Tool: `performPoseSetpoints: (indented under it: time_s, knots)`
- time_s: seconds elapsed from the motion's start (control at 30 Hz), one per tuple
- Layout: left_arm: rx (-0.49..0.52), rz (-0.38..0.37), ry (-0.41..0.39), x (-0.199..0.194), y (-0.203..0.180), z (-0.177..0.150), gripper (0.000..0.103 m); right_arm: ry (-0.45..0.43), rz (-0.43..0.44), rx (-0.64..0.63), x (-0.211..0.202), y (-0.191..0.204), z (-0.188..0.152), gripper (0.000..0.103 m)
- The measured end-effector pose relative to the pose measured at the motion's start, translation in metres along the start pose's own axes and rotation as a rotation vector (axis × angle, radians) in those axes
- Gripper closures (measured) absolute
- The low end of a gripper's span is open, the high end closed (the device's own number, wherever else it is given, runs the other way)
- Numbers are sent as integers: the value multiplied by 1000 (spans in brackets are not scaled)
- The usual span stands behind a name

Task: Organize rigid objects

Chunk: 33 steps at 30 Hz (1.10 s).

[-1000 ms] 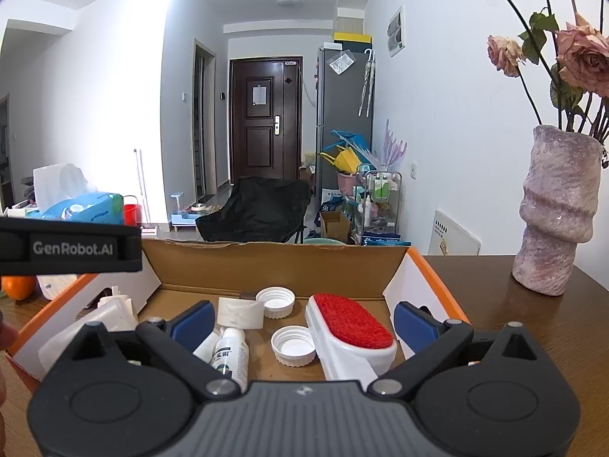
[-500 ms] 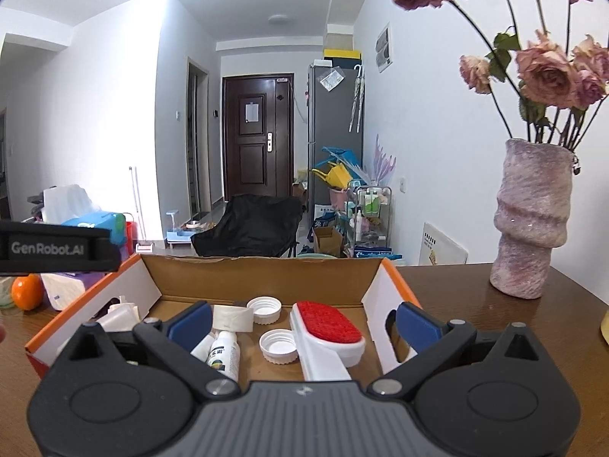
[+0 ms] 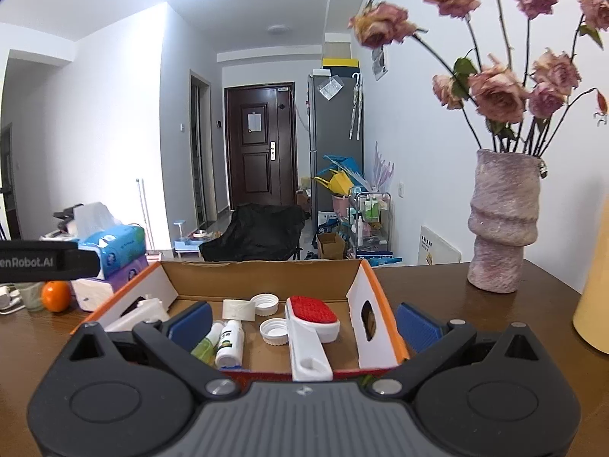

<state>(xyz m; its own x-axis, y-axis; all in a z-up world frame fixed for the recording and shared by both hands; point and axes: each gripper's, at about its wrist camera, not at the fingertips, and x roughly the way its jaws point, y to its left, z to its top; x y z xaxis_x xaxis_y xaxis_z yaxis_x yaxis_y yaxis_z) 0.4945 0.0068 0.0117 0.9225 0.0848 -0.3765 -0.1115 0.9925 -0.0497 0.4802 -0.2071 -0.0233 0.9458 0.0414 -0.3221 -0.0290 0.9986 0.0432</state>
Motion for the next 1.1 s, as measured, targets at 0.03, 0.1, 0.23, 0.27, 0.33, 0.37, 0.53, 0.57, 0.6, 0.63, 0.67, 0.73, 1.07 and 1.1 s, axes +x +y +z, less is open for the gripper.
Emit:
performPoseSetpoints:
  time_s: [0.03,0.1,0.23,0.27,0.33,0.37,0.53,0.57,0.6,0.63,0.67,0.73,1.07,1.1]
  knots:
    - [-8,-8,-9,-8,2,-1,0,-3,4,0,-7,-1,0,0]
    - [-12,-16,-26,-24,3,-1,0,-13,9,1,-22,-3,1,0]
    - [-6,-23,-54,-58,3,-3,0,-39,17,0,-54,-7,4,0]
    - [-7,-31,-56,-66,3,-3,0,-43,16,-4,-62,-7,4,0]
    - [-10,-44,-54,-82,5,-5,0,-56,16,-10,-79,-7,4,0]
    - [-7,-51,-52,-89,5,-6,0,-60,16,-11,-86,-7,3,0]
    - [16,-53,-35,-130,6,-19,0,-62,16,-14,-130,-10,-2,0]
    - [18,-56,-30,-139,7,-22,0,-64,15,-16,-141,-11,-4,0]
    - [21,-60,-25,-147,7,-25,0,-65,16,-16,-149,-12,-5,0]
    - [26,-63,-18,-155,7,-29,0,-66,18,-16,-159,-13,-8,0]
    - [31,-63,-11,-164,7,-32,0,-66,20,-16,-169,-14,-10,0]
    - [43,-59,-4,-181,7,-40,0,-67,28,-17,-188,-16,-15,0]
    - [59,-55,22,-270,14,-79,0,-53,43,-25,-282,-18,-40,0]
    - [61,-55,24,-279,15,-83,0,-48,43,-26,-290,-17,-44,0]
